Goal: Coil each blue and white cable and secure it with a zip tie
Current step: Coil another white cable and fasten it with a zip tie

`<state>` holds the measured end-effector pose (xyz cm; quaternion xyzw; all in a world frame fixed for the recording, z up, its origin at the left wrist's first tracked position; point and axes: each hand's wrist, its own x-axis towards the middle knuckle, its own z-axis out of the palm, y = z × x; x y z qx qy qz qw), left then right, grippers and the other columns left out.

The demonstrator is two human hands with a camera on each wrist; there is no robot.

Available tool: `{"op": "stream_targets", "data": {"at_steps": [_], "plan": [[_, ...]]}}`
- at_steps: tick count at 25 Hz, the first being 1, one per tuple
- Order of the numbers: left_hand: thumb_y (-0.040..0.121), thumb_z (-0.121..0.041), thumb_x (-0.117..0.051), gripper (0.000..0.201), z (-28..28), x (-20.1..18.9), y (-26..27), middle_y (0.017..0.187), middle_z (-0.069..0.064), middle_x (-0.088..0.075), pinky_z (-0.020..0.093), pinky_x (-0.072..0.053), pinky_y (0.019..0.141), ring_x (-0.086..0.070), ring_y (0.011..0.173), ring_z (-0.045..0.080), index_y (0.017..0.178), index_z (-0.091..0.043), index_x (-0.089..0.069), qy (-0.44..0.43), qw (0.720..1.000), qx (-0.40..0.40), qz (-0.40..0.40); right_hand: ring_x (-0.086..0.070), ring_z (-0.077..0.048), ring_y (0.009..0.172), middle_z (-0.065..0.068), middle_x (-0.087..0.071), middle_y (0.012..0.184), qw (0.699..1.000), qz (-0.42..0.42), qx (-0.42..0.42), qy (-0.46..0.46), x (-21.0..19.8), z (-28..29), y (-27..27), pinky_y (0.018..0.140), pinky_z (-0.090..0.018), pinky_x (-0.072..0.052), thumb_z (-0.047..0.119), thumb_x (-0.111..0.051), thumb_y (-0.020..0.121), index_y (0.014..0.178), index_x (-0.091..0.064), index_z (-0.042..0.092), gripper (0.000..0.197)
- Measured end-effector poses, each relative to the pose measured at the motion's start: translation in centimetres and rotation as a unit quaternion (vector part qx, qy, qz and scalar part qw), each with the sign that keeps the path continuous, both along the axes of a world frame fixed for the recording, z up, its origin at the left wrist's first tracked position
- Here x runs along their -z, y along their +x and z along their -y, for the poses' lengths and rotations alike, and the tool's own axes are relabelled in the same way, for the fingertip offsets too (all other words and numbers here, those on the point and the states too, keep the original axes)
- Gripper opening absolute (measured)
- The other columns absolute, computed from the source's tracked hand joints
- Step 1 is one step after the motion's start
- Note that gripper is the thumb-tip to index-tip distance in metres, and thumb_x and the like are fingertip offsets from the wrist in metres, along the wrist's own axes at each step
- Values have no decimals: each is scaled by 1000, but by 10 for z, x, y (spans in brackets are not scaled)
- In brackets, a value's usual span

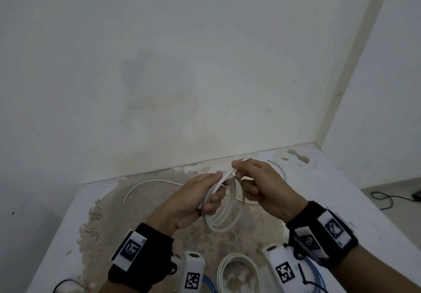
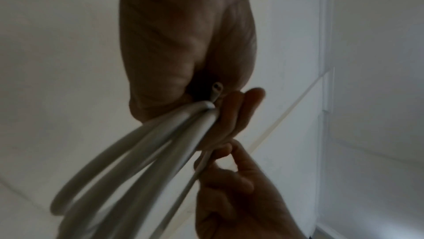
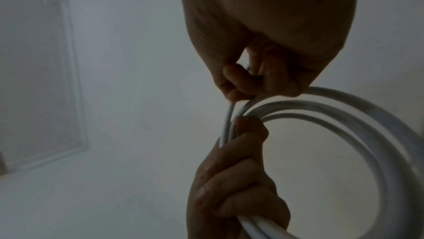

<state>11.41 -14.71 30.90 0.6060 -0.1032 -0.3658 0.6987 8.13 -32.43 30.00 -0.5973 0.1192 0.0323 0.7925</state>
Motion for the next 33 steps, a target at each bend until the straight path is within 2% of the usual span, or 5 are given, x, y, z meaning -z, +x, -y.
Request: {"op": "stream_targets", "data": {"at_steps": [7, 15, 18, 24, 33], "plan": [[99, -30, -41, 28, -1, 1, 0, 45, -6, -24, 13, -18, 31, -20, 28, 2, 87, -9, -55, -29, 994, 15, -100, -54, -10, 120, 8, -54, 128, 925, 174, 100, -322, 37, -4, -8, 96, -29, -45, 37, -47, 99, 128, -59, 34, 31], [101, -38, -39, 39, -6, 6, -4, 44, -6, -32, 16, -32, 36, -37, 32, 6, 85, -8, -58, -51, 989, 10, -140, -43, -13, 45, 10, -47, 60, 930, 254, -22, -263, 56, -14, -3, 42, -36, -41, 42, -41, 105, 87, -63, 15, 40], [104, -39, -37, 47, -8, 17, -7, 58, -3, -46, 32, -54, 65, -54, 52, 15, 103, -2, -65, 84, 993, -74, 47, -38, -12, 42, 9, -43, 55, 946, 204, 31, -252, 57, -14, -1, 42, -38, -38, 43, -42, 100, 75, -61, 32, 33], [106, -27, -34, 26, -10, 35, -9, 56, -5, -35, 18, -25, 39, -23, 40, 5, 101, -11, -54, -35, 982, -184, -5, -51, -21, 45, -5, -62, 74, 977, 117, -81, -158, 50, -20, -5, 48, -32, -47, 37, -35, 107, 109, -69, 16, 40], [102, -36, -42, 29, -19, 49, -18, 79, -4, -69, 24, -53, 52, -64, 51, 11, 124, -28, -57, 214, 880, -123, 405, -55, -7, 44, 1, -66, 68, 919, 200, 43, -337, 55, -25, 0, 46, -18, -42, 30, -45, 106, 104, -71, 21, 27]]}}
